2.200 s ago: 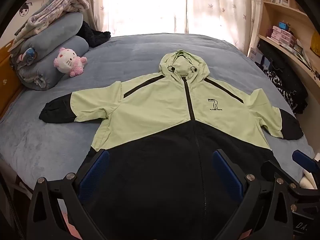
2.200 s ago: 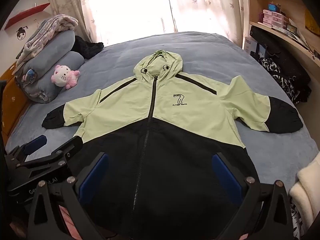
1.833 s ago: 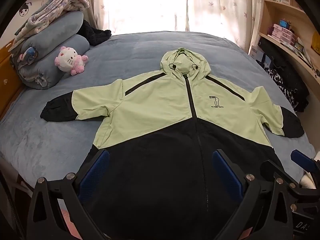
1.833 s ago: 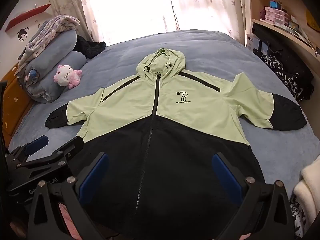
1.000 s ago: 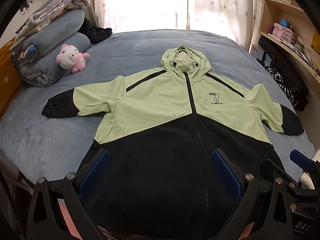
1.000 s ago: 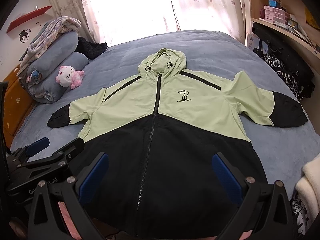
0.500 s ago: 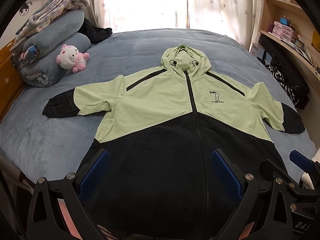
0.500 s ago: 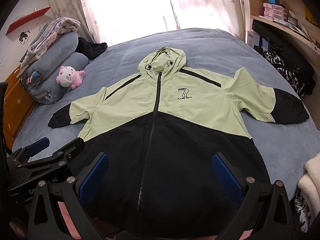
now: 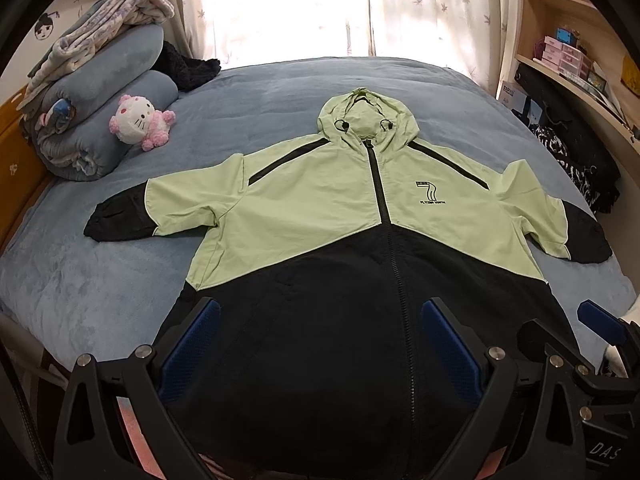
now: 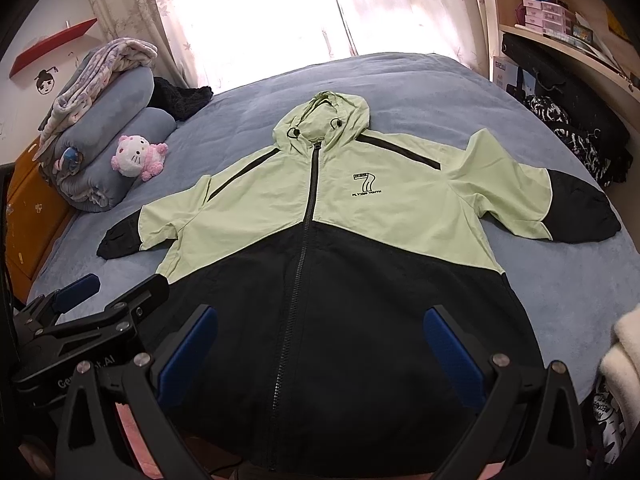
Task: Fold large clothes
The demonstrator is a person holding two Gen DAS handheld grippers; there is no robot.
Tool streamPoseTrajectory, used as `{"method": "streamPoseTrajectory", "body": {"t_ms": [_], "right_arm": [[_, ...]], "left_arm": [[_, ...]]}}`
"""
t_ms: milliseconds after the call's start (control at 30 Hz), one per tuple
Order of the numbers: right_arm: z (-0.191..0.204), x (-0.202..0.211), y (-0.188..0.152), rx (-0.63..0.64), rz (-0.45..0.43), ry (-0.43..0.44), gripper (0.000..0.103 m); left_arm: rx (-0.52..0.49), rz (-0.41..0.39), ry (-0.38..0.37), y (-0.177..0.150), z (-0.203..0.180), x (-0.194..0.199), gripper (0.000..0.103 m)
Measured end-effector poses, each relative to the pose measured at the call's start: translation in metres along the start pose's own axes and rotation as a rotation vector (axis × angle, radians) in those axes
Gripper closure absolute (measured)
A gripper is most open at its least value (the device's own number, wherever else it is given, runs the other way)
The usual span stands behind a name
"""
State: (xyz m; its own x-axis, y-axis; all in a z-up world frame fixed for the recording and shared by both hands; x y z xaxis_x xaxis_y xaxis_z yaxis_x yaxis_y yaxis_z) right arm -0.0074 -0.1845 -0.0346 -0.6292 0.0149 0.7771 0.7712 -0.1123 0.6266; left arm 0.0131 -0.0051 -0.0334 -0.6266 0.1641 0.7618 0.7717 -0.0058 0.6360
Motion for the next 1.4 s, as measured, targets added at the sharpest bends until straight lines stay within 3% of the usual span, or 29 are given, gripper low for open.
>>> {"method": "streamPoseTrajectory", "body": {"t_ms": [467, 1133, 1267, 1400], "right_arm": [[-0.019, -0.007, 0.015, -0.007, -0.028, 0.008, 0.000], [-0.058, 0.015, 0.090, 0.010, -0.197, -0.023, 0.000], [-0.084, 0.024, 0.116, -0.019, -0.258, -0.097, 0.000], [-0.134, 0.034, 0.147, -0.090, -0.336, -0.242, 0.000]], "left_arm": [[-0.074, -0.011, 0.025, 0.023, -0.024, -0.004, 0.006], [-0.123, -0.116, -0.010, 0.092, -0.069, -0.003, 0.006], [-0.144, -0.121, -0.060, 0.116, -0.081, -0.010, 0.006], [-0.148, -0.173, -0.100, 0.151, -0.097, -0.018, 0.006]]}}
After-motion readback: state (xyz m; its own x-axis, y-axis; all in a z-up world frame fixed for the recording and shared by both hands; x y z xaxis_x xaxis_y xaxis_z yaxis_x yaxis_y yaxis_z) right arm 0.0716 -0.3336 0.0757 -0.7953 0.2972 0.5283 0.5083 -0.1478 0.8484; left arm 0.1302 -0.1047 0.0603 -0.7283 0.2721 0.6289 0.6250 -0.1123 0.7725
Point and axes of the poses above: each gripper's, at about its wrist camera, not at the fingertips, and x roughly against the way its jaws point, z to its left, y to its top, the point moved 4 cm from there along -x, roughly the way its jaws point, and after that the axes turned 11 degrees about -y, right-handed, at the moved point
